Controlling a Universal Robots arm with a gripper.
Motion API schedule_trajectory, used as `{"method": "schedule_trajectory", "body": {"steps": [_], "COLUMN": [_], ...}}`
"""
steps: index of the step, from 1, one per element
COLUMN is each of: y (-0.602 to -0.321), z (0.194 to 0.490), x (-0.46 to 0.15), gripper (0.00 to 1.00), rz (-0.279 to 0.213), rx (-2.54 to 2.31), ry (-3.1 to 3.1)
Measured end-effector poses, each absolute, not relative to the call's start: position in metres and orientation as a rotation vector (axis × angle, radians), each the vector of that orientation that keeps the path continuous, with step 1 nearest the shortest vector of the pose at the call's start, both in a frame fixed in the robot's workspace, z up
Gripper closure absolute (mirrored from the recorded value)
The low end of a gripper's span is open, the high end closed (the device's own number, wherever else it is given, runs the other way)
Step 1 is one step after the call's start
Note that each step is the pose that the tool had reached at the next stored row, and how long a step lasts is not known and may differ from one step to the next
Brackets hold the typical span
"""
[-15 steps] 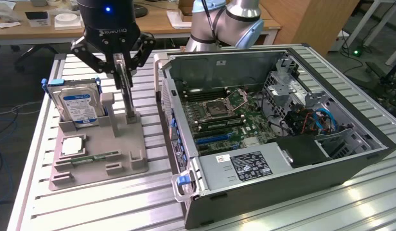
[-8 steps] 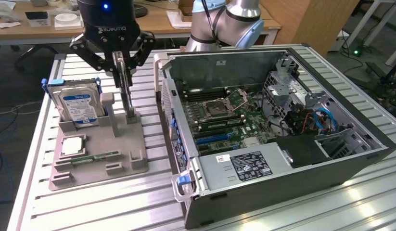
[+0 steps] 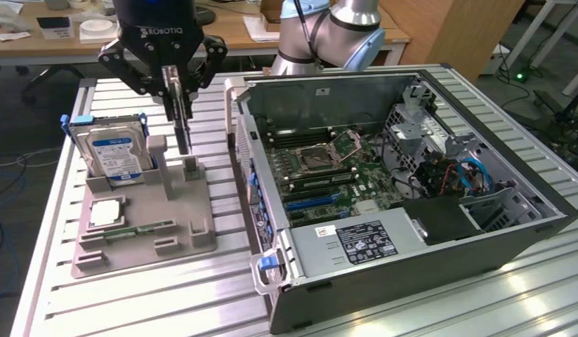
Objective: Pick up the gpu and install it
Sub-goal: 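Pick up the gpu and move the gpu toward the slot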
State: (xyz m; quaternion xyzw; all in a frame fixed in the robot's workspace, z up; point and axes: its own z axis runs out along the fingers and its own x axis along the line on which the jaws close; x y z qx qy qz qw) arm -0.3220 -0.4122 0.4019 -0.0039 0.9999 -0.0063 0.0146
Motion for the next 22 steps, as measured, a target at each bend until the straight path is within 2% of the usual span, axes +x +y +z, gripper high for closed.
{"method": "schedule_trajectory", "body": {"steps": [22], "y": [-0.412], "z": [0.434], "x": [-0.322], "gripper": [0.73], "rz": [-0.020], "rx": [-0.010], "ry": [3.112]}}
